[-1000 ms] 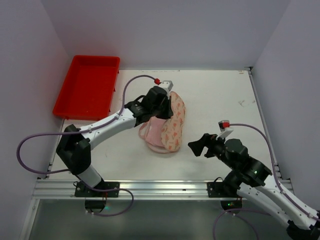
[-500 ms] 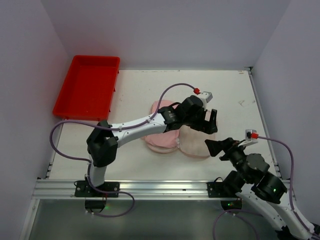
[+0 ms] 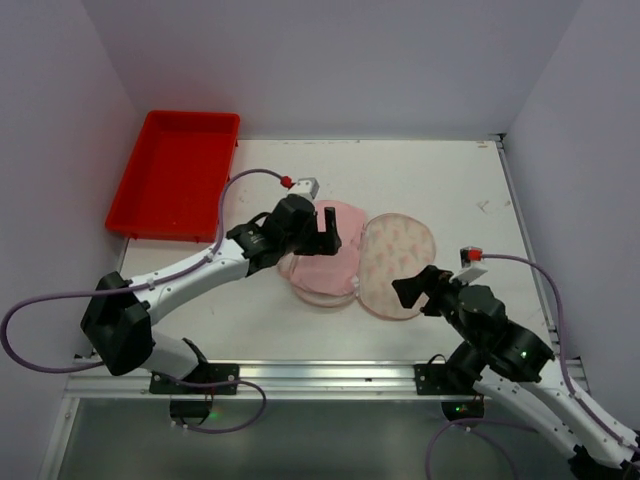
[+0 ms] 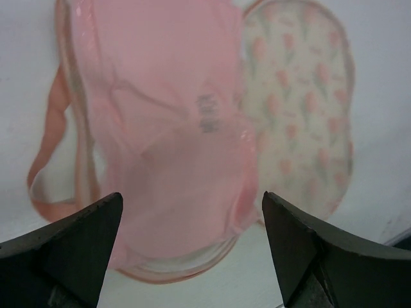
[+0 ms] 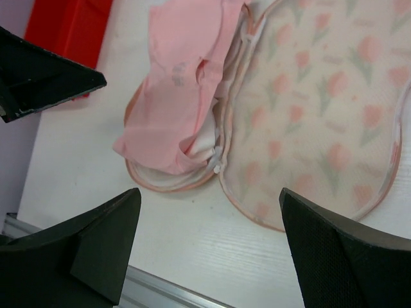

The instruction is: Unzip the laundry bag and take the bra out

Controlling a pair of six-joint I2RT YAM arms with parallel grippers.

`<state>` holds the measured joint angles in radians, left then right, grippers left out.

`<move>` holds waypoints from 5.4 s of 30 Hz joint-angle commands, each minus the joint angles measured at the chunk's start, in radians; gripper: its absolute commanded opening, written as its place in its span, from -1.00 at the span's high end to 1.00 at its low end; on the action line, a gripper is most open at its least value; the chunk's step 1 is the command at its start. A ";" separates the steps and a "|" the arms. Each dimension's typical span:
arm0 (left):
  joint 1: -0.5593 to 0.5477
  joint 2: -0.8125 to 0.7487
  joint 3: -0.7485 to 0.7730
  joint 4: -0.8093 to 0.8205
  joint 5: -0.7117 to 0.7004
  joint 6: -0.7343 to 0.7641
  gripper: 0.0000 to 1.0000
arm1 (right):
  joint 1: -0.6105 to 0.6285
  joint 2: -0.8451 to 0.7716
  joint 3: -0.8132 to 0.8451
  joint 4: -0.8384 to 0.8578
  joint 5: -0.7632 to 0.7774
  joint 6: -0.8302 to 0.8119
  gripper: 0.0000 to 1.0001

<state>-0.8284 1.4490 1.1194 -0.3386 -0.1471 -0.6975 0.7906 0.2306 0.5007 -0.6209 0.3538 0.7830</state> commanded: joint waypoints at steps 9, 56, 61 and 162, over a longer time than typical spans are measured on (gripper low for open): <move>0.043 -0.095 -0.248 -0.027 -0.026 -0.036 -0.59 | 0.001 0.180 -0.086 0.207 -0.111 0.067 -0.81; 0.038 -0.025 -0.071 0.041 0.095 -0.001 1.00 | -0.001 0.177 -0.140 0.290 -0.167 0.064 -0.79; 0.041 -0.039 0.117 -0.023 0.081 0.081 1.00 | -0.001 0.154 -0.136 0.271 -0.154 0.064 -0.78; -0.141 0.307 -0.110 0.253 -0.086 -0.234 -0.50 | -0.027 -0.034 -0.165 0.073 -0.062 0.147 -0.82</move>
<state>-0.9672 1.7275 0.9634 -0.1452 -0.1917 -0.9012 0.7662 0.2008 0.3447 -0.5358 0.2733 0.9230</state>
